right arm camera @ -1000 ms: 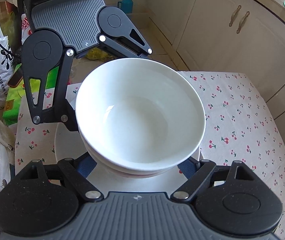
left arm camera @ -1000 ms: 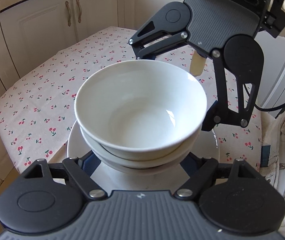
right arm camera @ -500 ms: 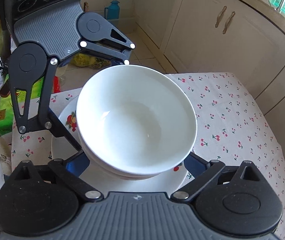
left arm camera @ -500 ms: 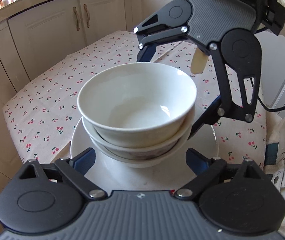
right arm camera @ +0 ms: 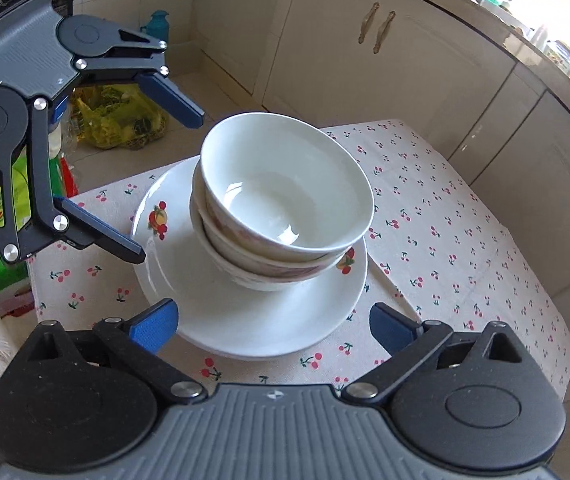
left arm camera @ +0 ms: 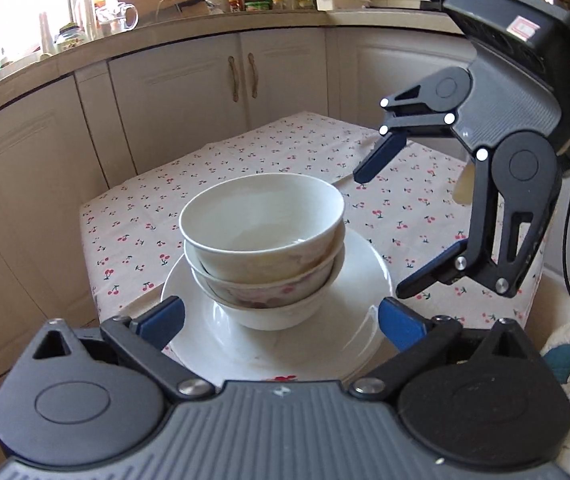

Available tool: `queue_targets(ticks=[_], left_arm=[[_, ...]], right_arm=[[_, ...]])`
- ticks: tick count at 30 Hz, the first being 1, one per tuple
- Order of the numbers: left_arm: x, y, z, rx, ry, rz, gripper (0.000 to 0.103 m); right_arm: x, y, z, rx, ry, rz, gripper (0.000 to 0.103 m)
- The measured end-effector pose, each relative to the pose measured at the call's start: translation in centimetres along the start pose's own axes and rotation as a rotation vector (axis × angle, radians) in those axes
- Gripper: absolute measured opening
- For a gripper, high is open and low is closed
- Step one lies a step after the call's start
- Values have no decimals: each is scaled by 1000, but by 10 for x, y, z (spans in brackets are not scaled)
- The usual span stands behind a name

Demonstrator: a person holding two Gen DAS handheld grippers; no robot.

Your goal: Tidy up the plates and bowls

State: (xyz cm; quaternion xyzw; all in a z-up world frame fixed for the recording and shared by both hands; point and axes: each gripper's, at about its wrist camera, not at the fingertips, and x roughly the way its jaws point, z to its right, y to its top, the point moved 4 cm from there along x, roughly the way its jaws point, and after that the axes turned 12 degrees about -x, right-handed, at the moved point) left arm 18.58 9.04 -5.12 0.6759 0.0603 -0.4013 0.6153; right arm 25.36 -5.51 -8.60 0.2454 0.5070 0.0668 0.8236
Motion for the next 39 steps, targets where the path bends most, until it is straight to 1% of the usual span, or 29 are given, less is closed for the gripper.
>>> queue_targets(ticks=[1, 2, 6, 7, 9, 11, 14, 15, 17, 20, 21, 26, 34, 39], left_arm=[[-3, -2, 4, -12, 6, 10, 102], [-8, -5, 9, -22, 28, 26, 102], [-21, -13, 30, -56, 165, 100, 102], [-24, -15, 34, -79, 185, 113, 102], [-31, -19, 40, -157, 238, 127, 102], [-36, -20, 44, -252, 298, 135, 102], [-44, -22, 55, -332, 397, 139, 102], [-46, -22, 58, -347, 415, 149, 102], [-51, -22, 66, -384, 420, 159, 102], [-58, -22, 73, -422, 386, 180, 102], [-61, -23, 75, -430, 389, 184, 102], [-70, -20, 81, -444, 412, 205, 102], [-78, -19, 87, -460, 396, 268, 102], [-80, -19, 88, -457, 399, 279, 102]], right_arm=[[-5, -2, -2, 22, -10, 9, 103], [-10, -5, -4, 46, -29, 18, 103], [-28, -17, -13, 163, -127, 31, 103], [-31, -21, -16, 203, -153, 29, 103], [-38, -30, -22, 296, -195, 20, 103], [-43, -42, -26, 391, -238, 13, 103], [-54, -57, -31, 530, -260, 18, 103], [-58, -60, -33, 566, -270, 23, 103], [-67, -65, -39, 615, -288, 48, 103], [-82, -70, -45, 663, -334, 75, 103], [-85, -71, -47, 673, -341, 81, 103], [-96, -70, -52, 680, -379, 107, 103], [-108, -67, -55, 685, -449, 183, 103], [-109, -68, -58, 694, -462, 193, 103]])
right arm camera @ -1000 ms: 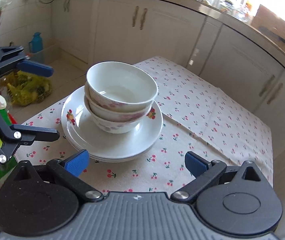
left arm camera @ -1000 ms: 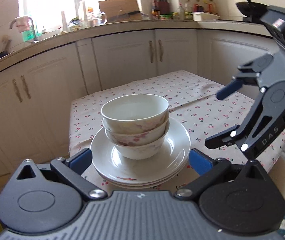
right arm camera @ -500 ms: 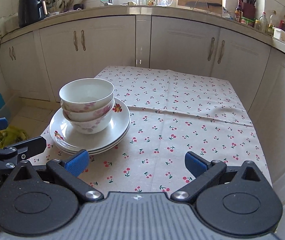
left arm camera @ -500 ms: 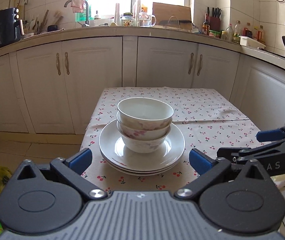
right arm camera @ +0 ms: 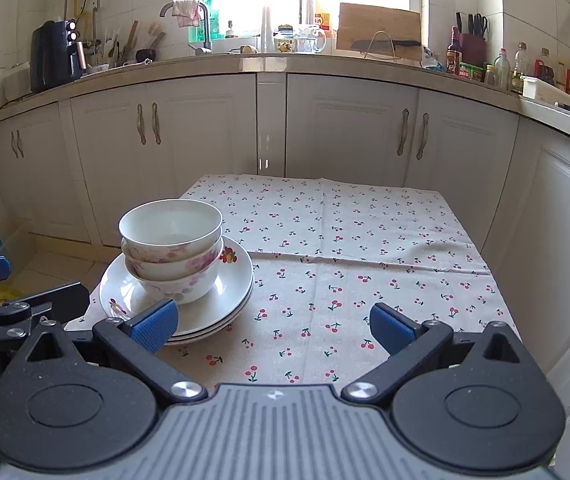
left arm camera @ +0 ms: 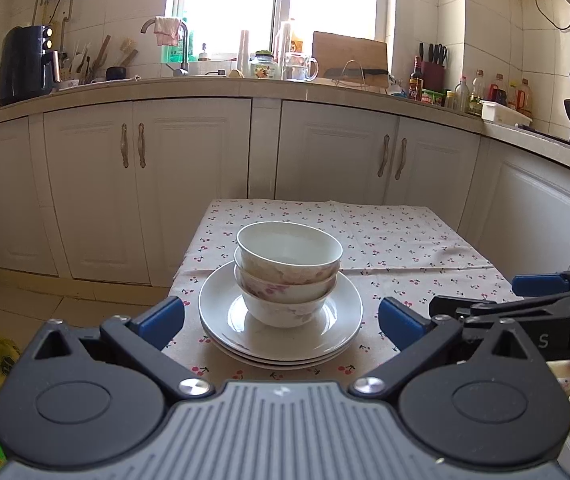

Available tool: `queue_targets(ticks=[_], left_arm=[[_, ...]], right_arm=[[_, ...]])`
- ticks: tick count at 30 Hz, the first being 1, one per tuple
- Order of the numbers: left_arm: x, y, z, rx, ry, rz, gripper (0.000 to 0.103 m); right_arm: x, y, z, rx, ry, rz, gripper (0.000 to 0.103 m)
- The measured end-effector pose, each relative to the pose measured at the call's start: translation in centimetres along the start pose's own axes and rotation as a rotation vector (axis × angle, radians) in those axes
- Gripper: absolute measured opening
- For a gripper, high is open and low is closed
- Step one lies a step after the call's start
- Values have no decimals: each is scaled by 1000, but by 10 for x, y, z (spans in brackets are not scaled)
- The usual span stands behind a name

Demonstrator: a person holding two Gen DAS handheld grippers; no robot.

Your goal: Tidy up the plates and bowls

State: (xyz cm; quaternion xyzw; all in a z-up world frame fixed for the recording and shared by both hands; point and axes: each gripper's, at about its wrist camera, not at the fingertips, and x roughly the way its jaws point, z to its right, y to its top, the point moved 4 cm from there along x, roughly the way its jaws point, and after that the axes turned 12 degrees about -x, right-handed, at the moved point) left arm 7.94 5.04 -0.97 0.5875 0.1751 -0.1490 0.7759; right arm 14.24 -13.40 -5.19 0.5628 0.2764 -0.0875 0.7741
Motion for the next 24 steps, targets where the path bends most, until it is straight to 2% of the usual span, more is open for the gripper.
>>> queue_targets(ticks=[24], left_arm=[[-9, 0, -1, -18, -10, 29, 102]], right_arm=[[-14, 2, -4, -16, -30, 42, 103]])
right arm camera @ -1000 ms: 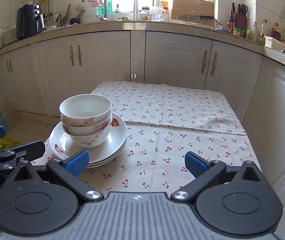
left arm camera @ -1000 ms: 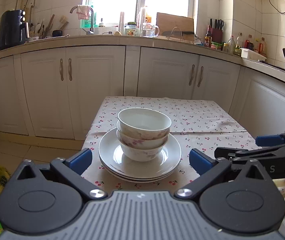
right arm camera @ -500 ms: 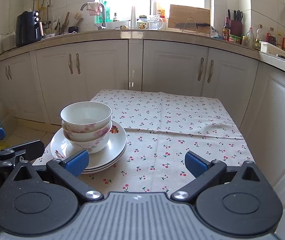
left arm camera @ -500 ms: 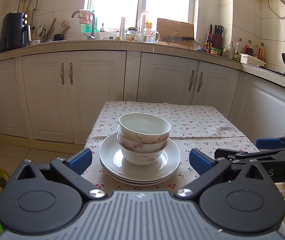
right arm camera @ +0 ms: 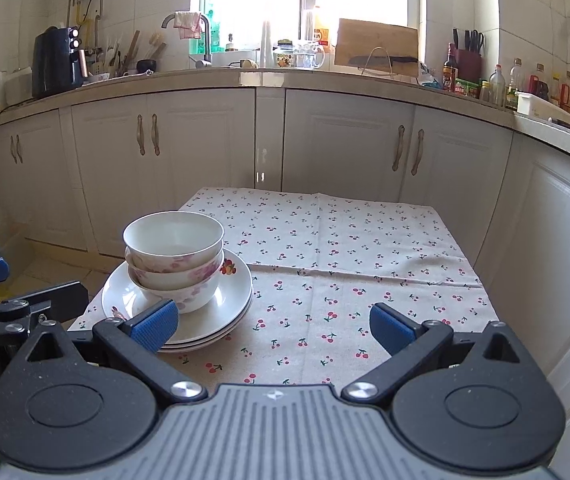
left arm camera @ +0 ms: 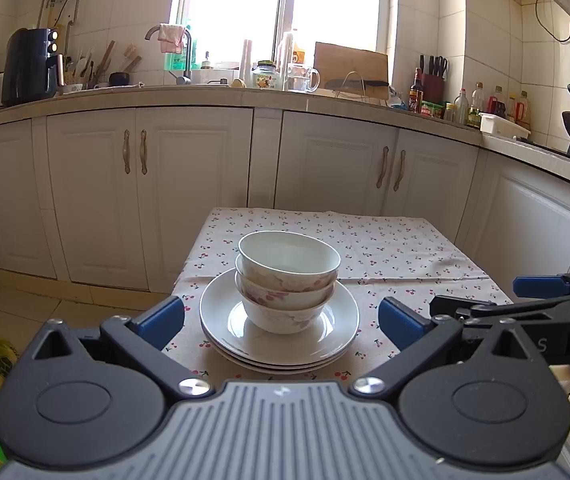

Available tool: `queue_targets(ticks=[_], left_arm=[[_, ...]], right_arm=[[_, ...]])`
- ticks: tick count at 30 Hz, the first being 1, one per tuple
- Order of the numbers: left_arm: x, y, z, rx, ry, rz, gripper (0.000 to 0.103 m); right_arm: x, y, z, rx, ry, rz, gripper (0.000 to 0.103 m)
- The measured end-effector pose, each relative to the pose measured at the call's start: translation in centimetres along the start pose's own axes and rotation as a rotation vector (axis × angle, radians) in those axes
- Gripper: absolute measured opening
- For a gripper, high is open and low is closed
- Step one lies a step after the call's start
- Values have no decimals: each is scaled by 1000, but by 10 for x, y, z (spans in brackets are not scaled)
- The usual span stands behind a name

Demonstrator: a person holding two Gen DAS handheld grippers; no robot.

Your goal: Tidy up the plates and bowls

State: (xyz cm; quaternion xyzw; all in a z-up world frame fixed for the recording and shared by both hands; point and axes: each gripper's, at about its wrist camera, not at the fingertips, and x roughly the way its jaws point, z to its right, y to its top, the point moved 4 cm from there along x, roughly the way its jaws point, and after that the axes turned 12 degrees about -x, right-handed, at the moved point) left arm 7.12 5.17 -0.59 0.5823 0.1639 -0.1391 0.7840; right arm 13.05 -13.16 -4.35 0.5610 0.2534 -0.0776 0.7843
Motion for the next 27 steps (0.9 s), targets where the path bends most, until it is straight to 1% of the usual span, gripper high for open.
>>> queue_targets(ticks=[27], left_arm=[[-2, -1, 2, -4, 5, 1, 102]], right_arm=[[-1, 1, 0, 5, -8, 5, 103]])
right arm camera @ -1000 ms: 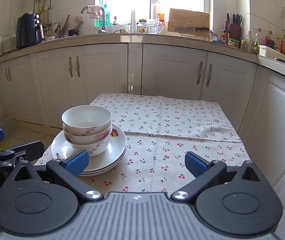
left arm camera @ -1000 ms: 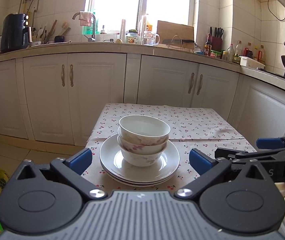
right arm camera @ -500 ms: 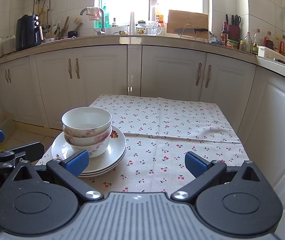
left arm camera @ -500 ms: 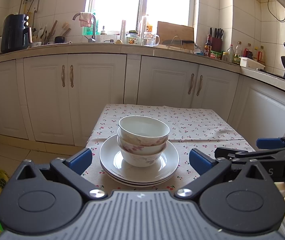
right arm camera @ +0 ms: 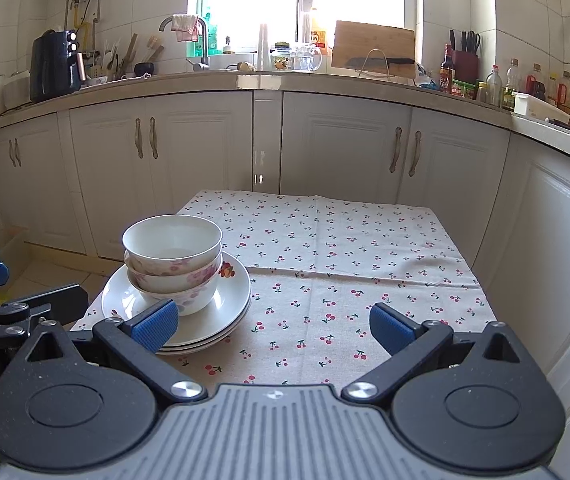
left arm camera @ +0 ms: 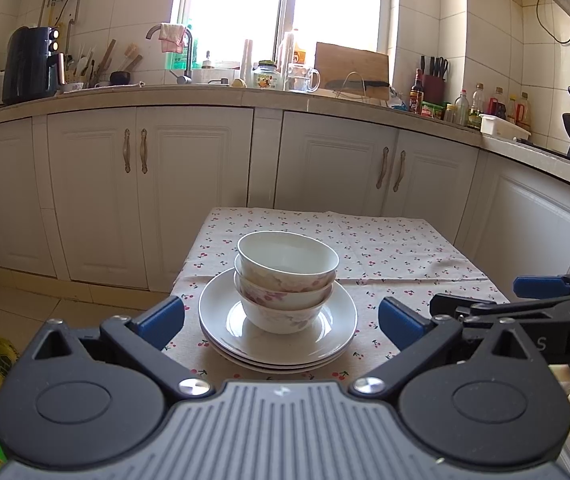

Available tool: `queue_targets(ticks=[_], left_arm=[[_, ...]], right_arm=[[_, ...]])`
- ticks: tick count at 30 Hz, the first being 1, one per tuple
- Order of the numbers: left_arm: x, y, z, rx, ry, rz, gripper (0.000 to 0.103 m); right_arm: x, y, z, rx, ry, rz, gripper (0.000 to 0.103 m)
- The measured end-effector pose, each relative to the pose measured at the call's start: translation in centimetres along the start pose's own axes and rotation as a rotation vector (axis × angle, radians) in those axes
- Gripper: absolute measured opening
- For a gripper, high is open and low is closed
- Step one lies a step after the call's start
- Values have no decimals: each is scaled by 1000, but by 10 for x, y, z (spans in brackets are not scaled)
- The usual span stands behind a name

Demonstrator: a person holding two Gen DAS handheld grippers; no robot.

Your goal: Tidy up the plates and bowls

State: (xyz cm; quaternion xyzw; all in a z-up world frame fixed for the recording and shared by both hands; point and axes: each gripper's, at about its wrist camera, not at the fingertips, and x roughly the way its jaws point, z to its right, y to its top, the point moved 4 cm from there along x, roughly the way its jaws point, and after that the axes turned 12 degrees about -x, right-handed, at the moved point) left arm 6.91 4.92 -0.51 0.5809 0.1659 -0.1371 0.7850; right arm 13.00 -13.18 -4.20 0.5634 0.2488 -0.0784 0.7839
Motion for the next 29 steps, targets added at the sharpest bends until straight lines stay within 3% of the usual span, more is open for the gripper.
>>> queue_targets(ticks=[29], left_arm=[[-1, -1, 2, -6, 7, -7, 102]], right_arm=[[2, -2, 1, 7, -1, -10, 103]])
